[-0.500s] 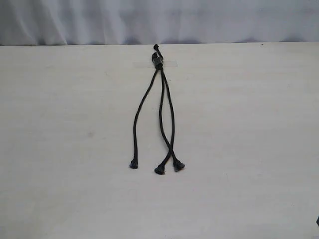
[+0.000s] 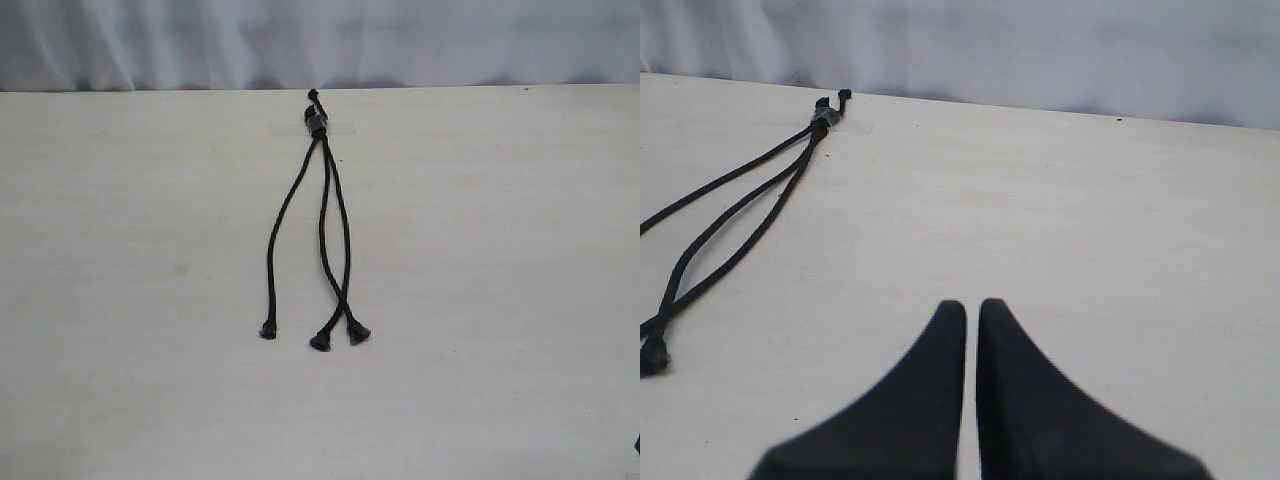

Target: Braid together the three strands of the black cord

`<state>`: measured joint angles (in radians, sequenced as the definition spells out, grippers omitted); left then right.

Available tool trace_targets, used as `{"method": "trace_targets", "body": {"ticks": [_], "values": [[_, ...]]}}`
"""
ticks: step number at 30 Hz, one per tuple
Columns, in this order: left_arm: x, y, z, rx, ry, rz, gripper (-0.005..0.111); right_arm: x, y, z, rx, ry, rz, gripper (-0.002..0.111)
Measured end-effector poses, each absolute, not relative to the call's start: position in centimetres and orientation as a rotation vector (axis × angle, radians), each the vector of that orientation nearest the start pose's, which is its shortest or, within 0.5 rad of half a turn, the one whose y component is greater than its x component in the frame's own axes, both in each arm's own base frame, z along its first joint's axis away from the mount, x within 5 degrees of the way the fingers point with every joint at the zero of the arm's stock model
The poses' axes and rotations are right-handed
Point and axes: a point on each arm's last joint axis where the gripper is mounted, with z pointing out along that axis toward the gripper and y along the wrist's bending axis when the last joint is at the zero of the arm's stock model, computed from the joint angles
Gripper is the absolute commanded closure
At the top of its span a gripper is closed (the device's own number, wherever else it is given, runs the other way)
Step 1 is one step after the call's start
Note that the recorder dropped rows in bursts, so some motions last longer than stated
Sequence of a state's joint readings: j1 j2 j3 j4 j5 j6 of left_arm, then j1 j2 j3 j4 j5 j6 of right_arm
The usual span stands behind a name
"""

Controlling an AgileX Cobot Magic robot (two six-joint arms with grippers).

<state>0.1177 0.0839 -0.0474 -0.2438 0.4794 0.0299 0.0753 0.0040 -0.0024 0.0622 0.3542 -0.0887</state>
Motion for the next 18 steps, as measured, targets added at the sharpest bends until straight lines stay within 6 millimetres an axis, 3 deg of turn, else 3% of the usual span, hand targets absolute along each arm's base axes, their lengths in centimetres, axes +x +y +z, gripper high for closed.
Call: {"method": "trace_targets", "body": {"ticks": [10,18], "values": [[5.5,-0.4,18.4,-0.231,1.968,-0.155,0.107,5.3,0.6,18.2,-0.112,1.833,0.051,0.104],[6.0,0.1,19.8,-0.220,1.800,-0.097,0.107,5.5,0.6,19.1,-0.102,1.735,0.048,0.104]]}}
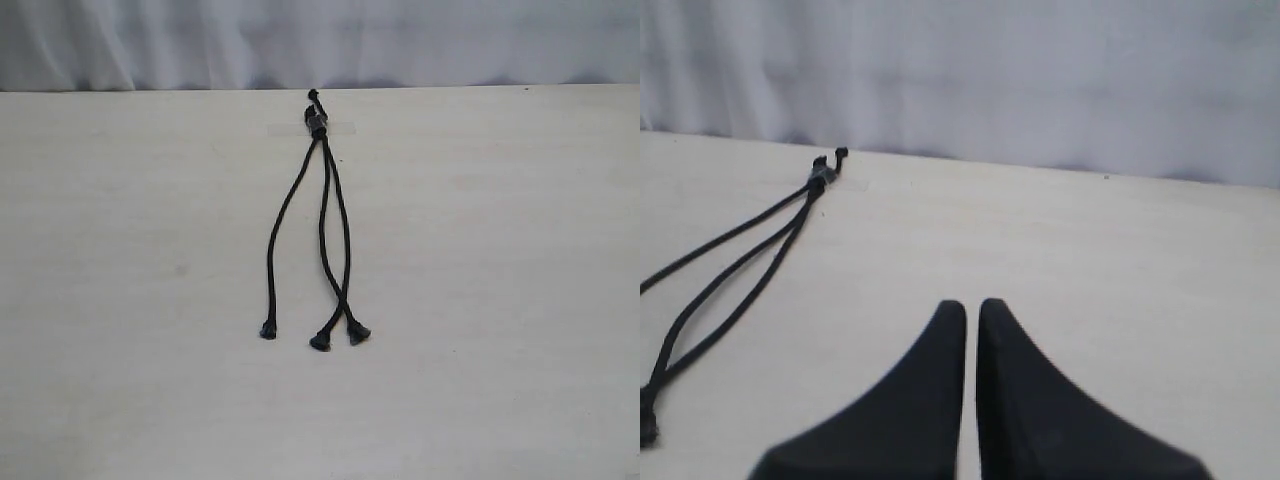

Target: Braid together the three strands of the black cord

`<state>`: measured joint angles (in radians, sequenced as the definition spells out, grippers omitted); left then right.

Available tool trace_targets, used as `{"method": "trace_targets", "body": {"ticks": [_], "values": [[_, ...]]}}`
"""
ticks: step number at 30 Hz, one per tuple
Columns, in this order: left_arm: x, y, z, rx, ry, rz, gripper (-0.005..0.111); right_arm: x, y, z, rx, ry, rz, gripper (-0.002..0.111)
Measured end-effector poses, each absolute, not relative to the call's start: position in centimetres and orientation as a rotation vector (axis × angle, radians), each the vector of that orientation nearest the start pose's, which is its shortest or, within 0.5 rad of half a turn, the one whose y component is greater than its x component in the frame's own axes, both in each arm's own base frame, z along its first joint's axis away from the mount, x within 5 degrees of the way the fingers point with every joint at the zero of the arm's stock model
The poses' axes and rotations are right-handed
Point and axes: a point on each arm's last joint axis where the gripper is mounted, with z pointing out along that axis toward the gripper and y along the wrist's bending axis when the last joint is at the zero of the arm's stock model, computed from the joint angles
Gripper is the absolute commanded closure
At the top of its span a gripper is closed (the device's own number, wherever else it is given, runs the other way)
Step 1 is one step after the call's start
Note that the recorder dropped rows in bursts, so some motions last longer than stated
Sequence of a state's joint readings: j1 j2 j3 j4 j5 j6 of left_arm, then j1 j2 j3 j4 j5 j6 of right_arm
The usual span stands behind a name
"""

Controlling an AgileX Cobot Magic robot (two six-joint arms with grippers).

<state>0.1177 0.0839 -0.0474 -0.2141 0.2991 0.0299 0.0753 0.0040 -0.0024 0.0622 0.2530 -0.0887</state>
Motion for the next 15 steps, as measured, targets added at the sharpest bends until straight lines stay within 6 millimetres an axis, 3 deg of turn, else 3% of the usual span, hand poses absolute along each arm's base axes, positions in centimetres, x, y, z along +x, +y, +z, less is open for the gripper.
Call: {"method": "trace_targets", "body": {"ticks": [10,15], "values": [[6.1,0.4,20.5,-0.175,1.725,-0.022,0.107,5.6,0.4,21.9,-0.070,1.426,0.038,0.104],[6.2,0.6,21.4,-0.163,1.623,0.005,0.107,5.5,0.4,22.2,-0.066,1.388,0.036,0.104]]}}
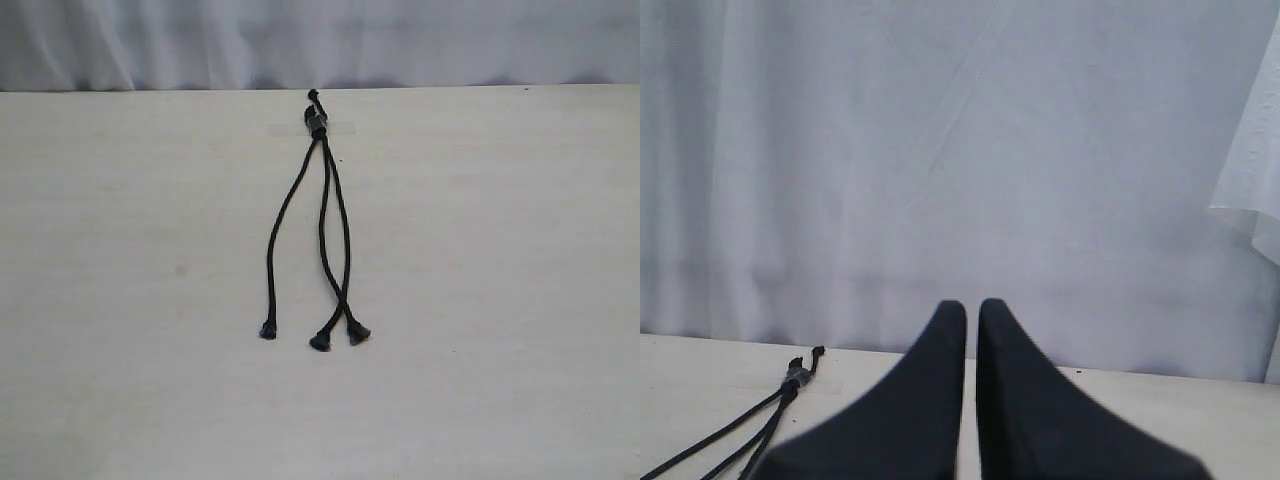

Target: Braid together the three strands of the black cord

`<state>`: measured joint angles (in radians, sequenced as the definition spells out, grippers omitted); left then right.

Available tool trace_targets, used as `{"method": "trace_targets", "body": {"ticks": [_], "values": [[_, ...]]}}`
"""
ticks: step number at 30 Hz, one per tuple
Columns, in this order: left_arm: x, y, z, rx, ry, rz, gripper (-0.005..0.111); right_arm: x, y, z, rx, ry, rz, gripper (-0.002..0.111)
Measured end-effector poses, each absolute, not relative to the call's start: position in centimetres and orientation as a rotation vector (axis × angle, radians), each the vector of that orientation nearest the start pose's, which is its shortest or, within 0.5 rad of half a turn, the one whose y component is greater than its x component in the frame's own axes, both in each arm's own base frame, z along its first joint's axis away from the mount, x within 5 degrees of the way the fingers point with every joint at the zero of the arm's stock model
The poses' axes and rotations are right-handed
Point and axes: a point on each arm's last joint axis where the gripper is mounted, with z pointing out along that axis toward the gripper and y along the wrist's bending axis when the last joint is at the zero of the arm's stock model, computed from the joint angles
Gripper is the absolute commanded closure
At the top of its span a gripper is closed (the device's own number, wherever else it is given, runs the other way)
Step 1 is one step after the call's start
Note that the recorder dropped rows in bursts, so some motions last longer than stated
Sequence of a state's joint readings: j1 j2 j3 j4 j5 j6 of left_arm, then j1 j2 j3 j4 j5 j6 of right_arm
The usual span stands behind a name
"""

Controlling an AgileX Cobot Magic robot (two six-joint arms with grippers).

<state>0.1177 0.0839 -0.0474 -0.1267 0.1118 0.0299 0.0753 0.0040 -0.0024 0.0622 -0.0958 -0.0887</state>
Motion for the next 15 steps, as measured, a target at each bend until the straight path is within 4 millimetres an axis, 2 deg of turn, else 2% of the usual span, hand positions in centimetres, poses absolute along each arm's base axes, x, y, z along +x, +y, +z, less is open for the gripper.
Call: {"method": "trace_targets", "body": {"ticks": [10,13,15], "values": [[6.2,0.7,22.2,-0.160,1.561,0.014,0.107,5.5,0.4,22.2,-0.069,1.388,0.033,0.104],[6.5,0.7,23.5,-0.142,1.558,0.035,0.107,5.5,0.4,22.2,-0.070,1.404,0.034,0.104],[7.1,0.8,25.1,-0.136,1.562,0.042,0.107,5.7,0.4,22.8,-0.072,1.424,0.035,0.104]]}}
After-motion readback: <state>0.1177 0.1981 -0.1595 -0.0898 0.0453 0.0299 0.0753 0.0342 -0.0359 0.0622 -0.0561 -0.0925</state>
